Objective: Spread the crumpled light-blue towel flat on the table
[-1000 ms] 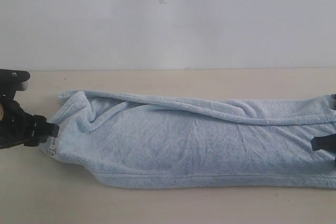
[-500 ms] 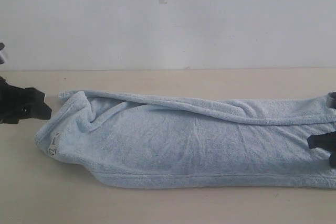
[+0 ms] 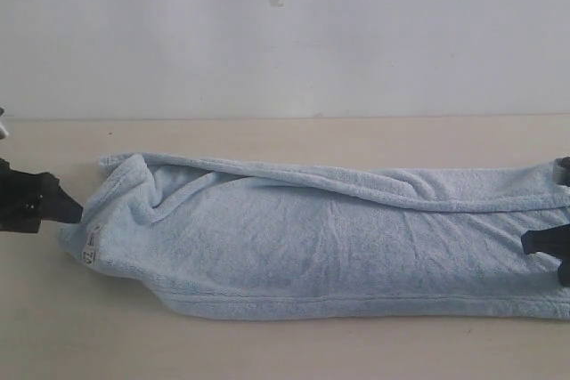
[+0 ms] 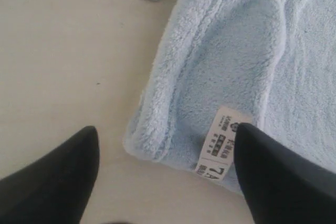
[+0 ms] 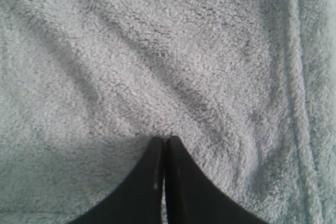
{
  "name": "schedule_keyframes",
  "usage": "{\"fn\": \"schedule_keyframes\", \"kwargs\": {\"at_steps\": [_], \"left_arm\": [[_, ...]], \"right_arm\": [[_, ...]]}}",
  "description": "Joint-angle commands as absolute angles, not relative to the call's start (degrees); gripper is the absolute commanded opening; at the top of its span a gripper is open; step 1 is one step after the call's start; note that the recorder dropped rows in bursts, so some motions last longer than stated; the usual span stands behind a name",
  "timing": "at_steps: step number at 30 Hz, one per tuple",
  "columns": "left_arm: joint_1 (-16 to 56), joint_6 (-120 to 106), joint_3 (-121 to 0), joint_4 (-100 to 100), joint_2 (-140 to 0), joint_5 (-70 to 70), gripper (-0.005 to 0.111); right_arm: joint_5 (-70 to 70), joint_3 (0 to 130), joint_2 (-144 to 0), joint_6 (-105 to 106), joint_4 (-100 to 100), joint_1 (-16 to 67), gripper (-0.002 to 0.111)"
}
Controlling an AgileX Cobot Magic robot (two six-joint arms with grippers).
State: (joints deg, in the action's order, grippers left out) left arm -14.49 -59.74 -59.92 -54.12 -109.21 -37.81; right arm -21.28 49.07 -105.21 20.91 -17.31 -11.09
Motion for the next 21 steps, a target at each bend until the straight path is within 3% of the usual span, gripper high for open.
{"fn": "schedule_keyframes", "kwargs": {"at_steps": [1,10,15,21], "left_arm": [[-14.61,-65.65,-60.29,-60.06,-111.81,-38.21,0.068],[-14.61,-69.18,-60.29,-64.36,-114.55,-39.18,0.064],[-14.61,-69.18,-60.29,-65.70,-116.10,-40.53,0.043],[-14.71,-69.33,-61.41,-66.45,-115.17,-47.44,0.004]], "right_arm": [[-20.90,48.95,-104.69,21.69,-17.60,-11.39,0.001],[-20.80,48.95,-104.69,22.05,-17.60,-11.39,0.001],[-20.81,48.95,-104.69,22.24,-17.74,-11.39,0.001],[-20.81,48.95,-104.69,22.24,-17.74,-11.39,0.001]]}}
